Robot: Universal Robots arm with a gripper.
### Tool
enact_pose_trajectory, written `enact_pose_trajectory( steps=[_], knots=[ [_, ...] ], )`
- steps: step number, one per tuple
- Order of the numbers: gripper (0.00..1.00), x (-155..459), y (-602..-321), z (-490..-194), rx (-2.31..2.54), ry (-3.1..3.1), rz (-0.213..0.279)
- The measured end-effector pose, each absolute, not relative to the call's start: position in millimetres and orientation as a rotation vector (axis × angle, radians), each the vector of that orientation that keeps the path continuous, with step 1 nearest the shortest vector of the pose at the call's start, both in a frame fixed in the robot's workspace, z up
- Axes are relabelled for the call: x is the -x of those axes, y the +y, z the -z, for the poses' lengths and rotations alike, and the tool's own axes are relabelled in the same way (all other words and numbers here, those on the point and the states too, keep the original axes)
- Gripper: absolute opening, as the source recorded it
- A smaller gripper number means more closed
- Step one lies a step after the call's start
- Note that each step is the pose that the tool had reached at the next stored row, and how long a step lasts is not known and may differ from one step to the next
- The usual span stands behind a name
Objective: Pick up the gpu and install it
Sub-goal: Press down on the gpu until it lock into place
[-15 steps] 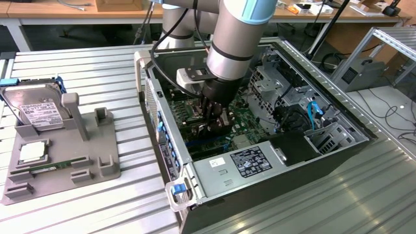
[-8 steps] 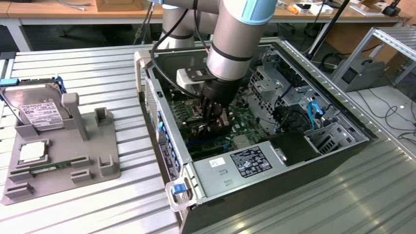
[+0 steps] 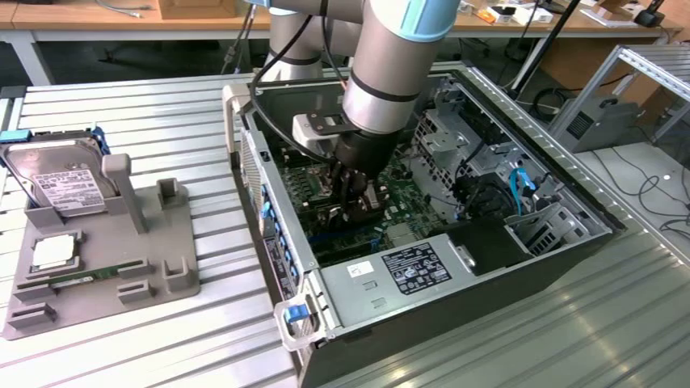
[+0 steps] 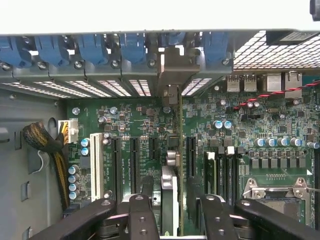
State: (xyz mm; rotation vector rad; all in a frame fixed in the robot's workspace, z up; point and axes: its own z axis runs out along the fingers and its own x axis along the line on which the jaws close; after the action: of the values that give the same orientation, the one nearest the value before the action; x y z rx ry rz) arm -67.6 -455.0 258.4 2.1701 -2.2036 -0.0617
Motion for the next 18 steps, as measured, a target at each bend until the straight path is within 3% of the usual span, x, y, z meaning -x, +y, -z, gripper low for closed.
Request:
enact_pose_trajectory(
  steps=[5, 7, 8, 10, 18],
  knots=[
    [0.4, 67.7, -452.5, -286.4, -2.171, -2.205, 0.059],
    [0.26, 67.7, -448.6, -299.5, -2.172, -2.205, 0.058],
    [0.14, 67.6, -448.0, -301.3, -2.172, -2.205, 0.058],
    [0.11, 67.6, -447.0, -304.0, -2.172, -2.205, 0.058],
    [0.11, 28.7, -446.9, -307.8, -2.158, -2.189, 0.089]
  ],
)
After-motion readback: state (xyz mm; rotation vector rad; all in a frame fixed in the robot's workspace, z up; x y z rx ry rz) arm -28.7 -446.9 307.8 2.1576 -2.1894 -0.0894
